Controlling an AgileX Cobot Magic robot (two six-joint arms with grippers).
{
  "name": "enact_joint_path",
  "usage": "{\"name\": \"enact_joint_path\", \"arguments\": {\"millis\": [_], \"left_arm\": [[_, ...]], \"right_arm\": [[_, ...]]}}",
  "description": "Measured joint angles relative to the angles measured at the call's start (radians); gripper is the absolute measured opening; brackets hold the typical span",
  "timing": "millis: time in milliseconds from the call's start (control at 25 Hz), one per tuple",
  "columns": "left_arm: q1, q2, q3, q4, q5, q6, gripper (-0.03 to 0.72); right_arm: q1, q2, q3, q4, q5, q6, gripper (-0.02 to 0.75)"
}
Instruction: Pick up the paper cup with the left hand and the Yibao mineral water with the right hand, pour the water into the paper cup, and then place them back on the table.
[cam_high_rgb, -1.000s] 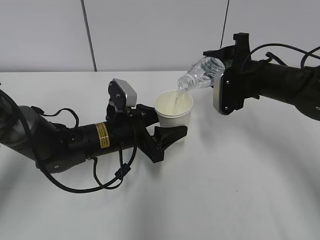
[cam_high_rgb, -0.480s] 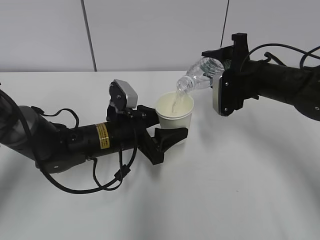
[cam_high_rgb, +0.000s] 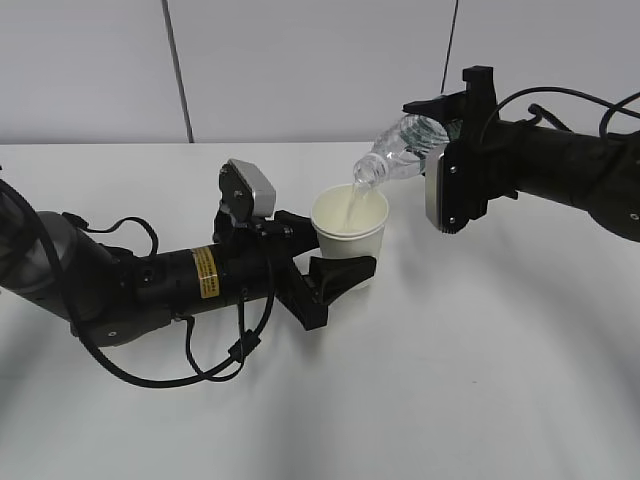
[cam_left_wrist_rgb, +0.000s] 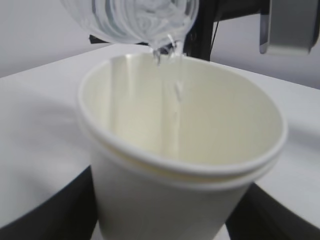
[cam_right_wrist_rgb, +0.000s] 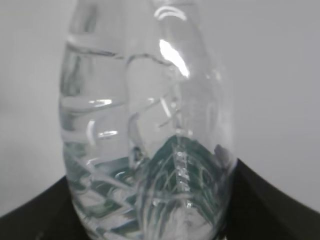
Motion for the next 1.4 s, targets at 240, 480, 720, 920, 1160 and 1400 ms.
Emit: {"name": "enact_joint_path", "arguments": {"millis": [240,480,720,920,1160,1400], "left_arm": [[0.000,0.000,0.000,0.001,0.001,0.000,0.451],[0.000,0.000,0.000,0.002,0.002,0.000,0.451],[0.000,0.000,0.000,0.002,0.003,0.000,0.451],[0.000,0.000,0.000,0.003,0.003,0.000,0.451],[0.000,0.000,0.000,0.003,0.004,0.000,0.451],[0.000,0.000,0.000,0.003,0.007,0.000,0.451]], "right_arm": [[0.000,0.000,0.000,0.000,0.000,-0.004,0.481],[0.002,0.000,0.000,0.000,0.000,-0.006,0.481],[0.002,0.000,0.000,0.000,0.000,-0.008,0.481],[0.002,0.000,0.000,0.000,0.000,-0.016,0.481],[0.002,0.000,0.000,0.000,0.000,-0.021,0.481],[0.002,0.000,0.000,0.000,0.000,-0.022,0.481]]}}
